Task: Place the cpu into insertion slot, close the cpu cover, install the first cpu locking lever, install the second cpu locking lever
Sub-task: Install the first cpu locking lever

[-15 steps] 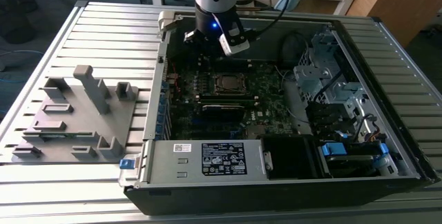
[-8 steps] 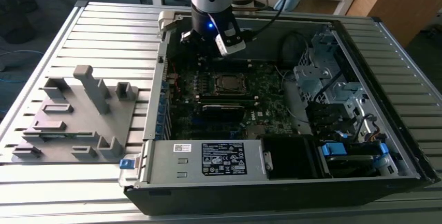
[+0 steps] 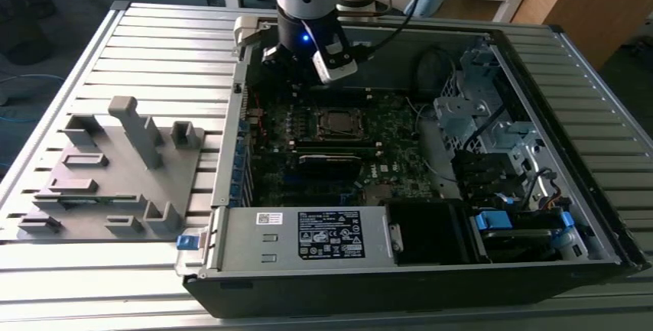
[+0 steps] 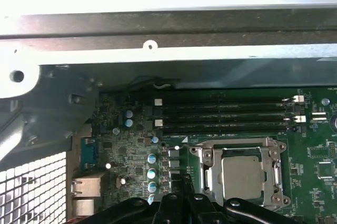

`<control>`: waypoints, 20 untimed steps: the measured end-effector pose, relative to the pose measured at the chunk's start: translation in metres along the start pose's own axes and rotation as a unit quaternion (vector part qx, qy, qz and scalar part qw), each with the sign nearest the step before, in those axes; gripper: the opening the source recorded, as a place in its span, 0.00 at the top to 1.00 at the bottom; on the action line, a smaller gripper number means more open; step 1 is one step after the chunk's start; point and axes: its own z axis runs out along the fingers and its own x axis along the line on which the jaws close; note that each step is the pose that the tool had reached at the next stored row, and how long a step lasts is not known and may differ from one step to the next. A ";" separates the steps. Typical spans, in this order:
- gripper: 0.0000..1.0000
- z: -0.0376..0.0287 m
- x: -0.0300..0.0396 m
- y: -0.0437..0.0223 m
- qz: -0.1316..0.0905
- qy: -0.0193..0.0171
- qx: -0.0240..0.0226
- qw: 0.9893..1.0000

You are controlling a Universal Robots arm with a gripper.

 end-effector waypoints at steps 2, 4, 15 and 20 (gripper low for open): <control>0.89 0.0000 0.0015 -0.0001 0.000 0.000 0.000 1.000; 0.89 0.0000 0.0024 -0.0003 0.000 0.000 -0.001 1.000; 0.89 0.0004 0.0035 -0.0013 0.000 0.001 -0.017 1.000; 0.89 0.0005 0.0065 -0.0024 0.000 0.001 -0.024 1.000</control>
